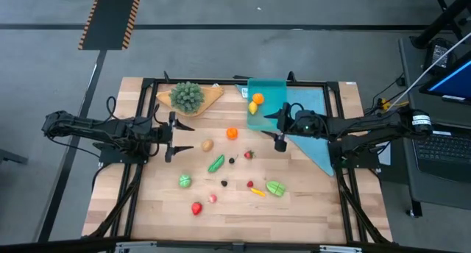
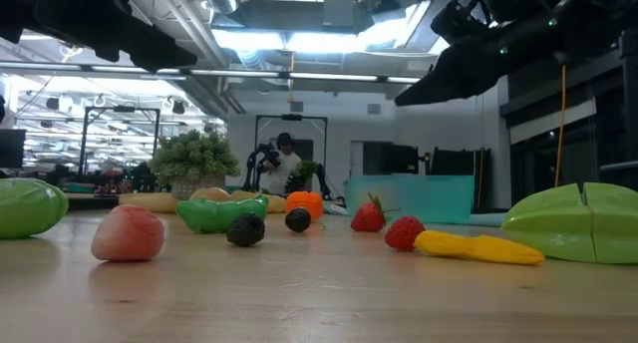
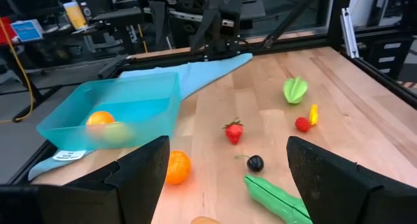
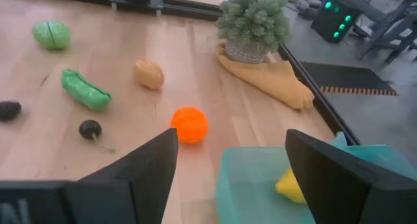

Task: Pick and placing Produce into tupperware
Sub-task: Put the green starfruit into the blue bin

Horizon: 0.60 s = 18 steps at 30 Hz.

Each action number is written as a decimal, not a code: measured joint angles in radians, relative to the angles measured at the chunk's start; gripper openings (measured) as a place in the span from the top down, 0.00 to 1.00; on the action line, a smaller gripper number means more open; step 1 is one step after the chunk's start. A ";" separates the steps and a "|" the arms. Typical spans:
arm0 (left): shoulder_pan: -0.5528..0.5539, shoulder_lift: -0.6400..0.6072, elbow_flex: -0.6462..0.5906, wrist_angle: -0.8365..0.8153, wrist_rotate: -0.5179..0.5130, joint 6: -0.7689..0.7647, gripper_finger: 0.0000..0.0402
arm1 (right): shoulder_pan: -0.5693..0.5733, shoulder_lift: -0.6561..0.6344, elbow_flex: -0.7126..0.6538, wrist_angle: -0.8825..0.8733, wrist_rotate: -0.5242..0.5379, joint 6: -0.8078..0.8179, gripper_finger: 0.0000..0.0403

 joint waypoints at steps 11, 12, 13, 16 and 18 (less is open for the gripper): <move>0.000 0.000 0.000 0.000 -0.004 -0.001 0.25 | 0.000 0.000 0.000 0.001 0.000 0.052 0.29; 0.000 0.000 0.000 0.000 -0.005 -0.001 0.25 | 0.000 0.000 0.000 -0.007 0.000 0.023 0.29; 0.000 0.000 0.000 0.000 -0.005 -0.001 0.25 | 0.000 -0.001 0.000 -0.020 0.000 -0.005 0.29; 0.000 0.000 0.000 0.000 -0.005 -0.001 0.25 | 0.011 -0.003 0.007 -0.074 0.004 -0.028 0.29; 0.000 0.000 0.000 0.000 -0.005 -0.001 0.25 | 0.026 -0.003 0.040 -0.165 0.013 -0.007 0.29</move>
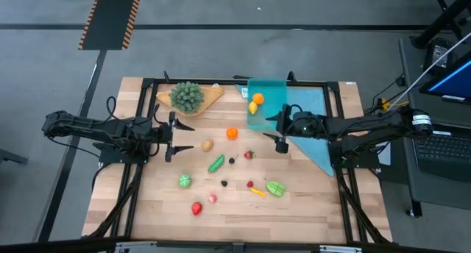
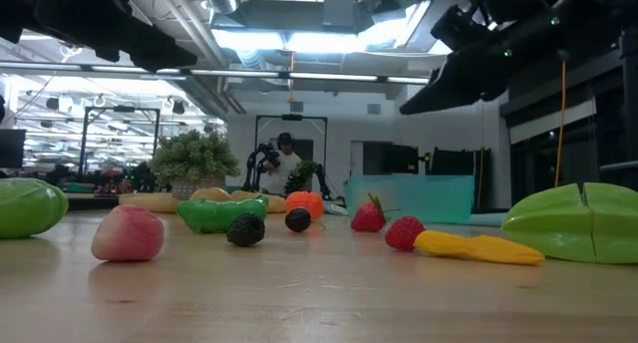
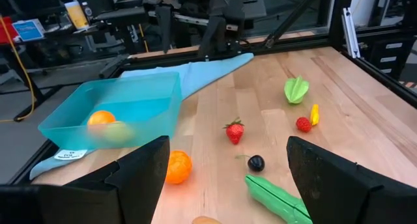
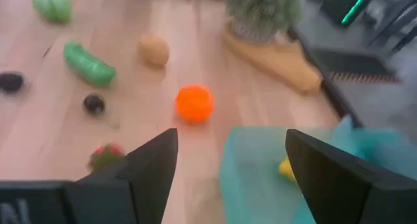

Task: Pick and placing Produce into tupperware
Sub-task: Put the green starfruit into the blue bin

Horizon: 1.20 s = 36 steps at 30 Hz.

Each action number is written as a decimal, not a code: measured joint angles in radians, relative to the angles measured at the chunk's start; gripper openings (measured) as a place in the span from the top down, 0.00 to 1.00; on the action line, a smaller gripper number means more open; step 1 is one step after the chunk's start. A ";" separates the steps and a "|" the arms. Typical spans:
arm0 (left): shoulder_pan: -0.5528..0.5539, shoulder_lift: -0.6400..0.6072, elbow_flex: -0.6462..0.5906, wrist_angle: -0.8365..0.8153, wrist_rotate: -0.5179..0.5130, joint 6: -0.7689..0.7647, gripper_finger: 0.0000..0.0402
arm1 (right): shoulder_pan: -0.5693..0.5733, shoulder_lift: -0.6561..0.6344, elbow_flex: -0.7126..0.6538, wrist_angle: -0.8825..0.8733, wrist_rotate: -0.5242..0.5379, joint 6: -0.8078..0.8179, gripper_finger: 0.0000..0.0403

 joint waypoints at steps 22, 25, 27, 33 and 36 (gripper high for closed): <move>0.000 0.000 0.000 -0.002 0.000 -0.001 0.25 | 0.518 0.047 0.371 -0.817 0.236 0.623 0.29; 0.000 0.000 0.000 -0.005 0.000 -0.021 0.25 | 0.562 0.085 0.392 -0.896 0.237 0.711 0.29; 0.000 0.000 0.000 -0.008 0.000 -0.038 0.25 | 0.588 0.120 0.407 -0.932 0.238 0.764 0.29; 0.000 0.000 0.000 -0.010 -0.001 -0.090 0.25 | 0.650 0.241 0.461 -0.986 0.203 0.865 0.29; 0.000 0.000 0.000 -0.017 -0.001 -0.105 0.25 | 0.674 0.300 0.489 -0.984 0.176 0.918 0.29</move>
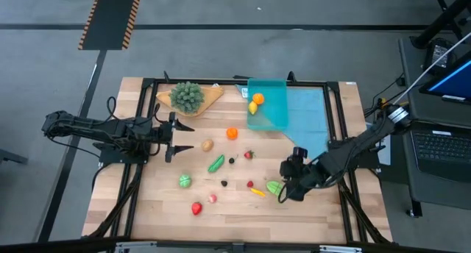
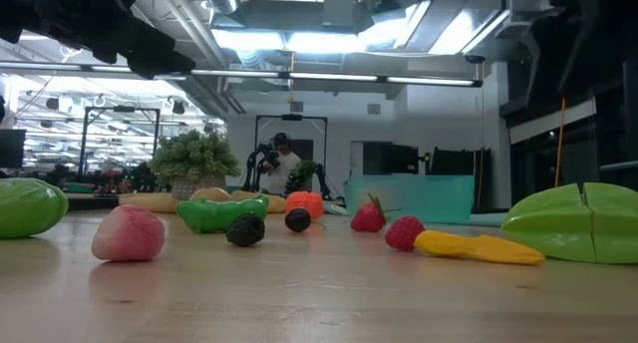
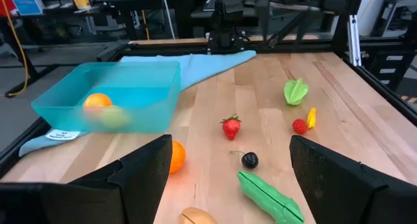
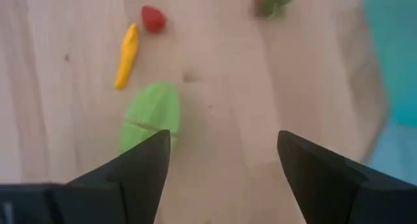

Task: Pick and placing Produce into tupperware
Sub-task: Put the green starfruit into the blue bin

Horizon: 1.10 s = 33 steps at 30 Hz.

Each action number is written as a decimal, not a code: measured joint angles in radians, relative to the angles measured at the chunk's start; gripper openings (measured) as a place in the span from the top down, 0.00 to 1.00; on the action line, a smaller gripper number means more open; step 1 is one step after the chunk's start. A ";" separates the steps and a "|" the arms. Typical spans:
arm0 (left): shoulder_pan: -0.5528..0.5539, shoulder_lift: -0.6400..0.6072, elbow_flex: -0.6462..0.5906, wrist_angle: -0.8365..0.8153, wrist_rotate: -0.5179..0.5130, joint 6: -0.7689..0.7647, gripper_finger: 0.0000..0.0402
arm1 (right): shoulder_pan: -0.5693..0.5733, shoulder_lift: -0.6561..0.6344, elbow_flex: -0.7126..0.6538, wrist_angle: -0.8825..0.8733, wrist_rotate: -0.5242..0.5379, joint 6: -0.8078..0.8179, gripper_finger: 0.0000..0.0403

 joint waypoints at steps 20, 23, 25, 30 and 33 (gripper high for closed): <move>0.000 0.000 0.000 -0.005 -0.003 -0.019 0.25 | 0.034 0.076 0.038 0.015 -0.051 0.052 0.29; 0.000 0.000 0.000 -0.006 -0.003 -0.019 0.25 | 0.034 0.076 0.037 0.024 -0.052 0.055 0.29; 0.000 0.000 0.000 -0.006 -0.003 -0.019 0.25 | 0.034 0.078 0.037 0.046 -0.052 0.071 0.29; 0.000 0.000 0.000 -0.020 -0.003 -0.019 0.25 | 0.034 0.089 0.036 0.064 -0.055 0.125 0.29; 0.000 0.000 0.000 -0.023 -0.003 -0.019 0.25 | 0.033 0.095 0.031 0.080 -0.076 0.152 0.29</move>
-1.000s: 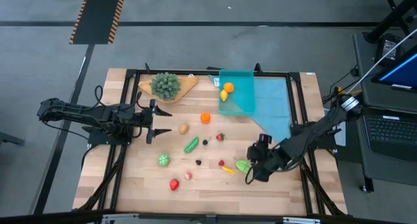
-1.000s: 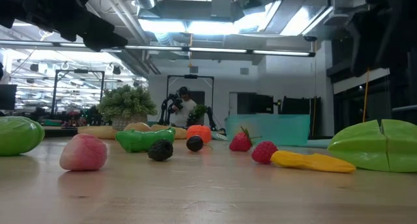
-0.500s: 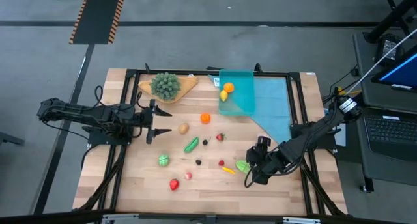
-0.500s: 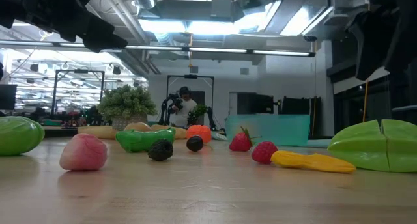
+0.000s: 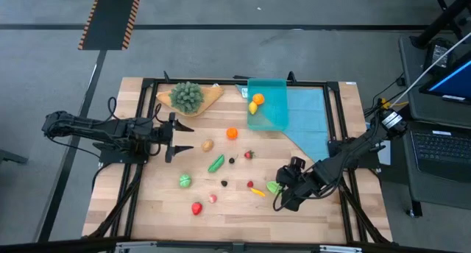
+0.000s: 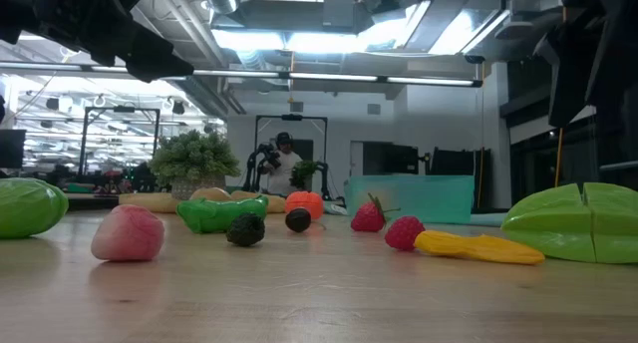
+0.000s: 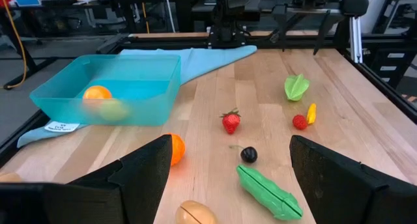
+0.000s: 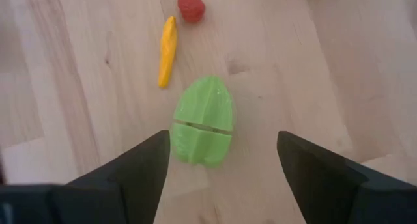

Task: Pick and placing Produce into tupperware
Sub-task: Put the green starfruit into the blue bin

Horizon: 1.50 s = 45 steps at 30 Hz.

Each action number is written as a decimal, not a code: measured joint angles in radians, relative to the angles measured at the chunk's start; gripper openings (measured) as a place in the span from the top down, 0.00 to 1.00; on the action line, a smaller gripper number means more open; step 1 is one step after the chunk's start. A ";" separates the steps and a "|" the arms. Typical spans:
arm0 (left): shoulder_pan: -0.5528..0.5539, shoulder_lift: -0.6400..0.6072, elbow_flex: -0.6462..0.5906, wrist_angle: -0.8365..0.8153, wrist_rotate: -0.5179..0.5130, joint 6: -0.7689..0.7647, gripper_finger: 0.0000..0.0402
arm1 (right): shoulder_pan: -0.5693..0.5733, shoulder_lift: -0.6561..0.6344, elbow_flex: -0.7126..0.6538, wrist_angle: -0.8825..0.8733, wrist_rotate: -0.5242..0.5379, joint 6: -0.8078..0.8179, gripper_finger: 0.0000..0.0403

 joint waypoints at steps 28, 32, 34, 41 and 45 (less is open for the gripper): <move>0.000 0.000 0.000 -0.053 0.000 -0.004 0.25 | -0.038 0.224 -0.003 0.144 -0.063 -0.009 0.29; 0.000 0.000 0.000 -0.060 0.000 -0.005 0.25 | -0.053 0.242 -0.003 0.146 -0.064 -0.051 0.29; 0.000 0.000 0.000 -0.069 0.000 -0.006 0.25 | -0.061 0.242 -0.003 0.149 -0.063 -0.056 0.29; 0.000 0.000 0.000 -0.068 0.000 -0.006 0.25 | -0.083 0.242 -0.003 0.169 -0.062 -0.108 0.29; 0.000 0.000 0.000 -0.068 0.000 -0.005 0.25 | -0.095 0.242 -0.003 0.192 -0.062 -0.145 0.29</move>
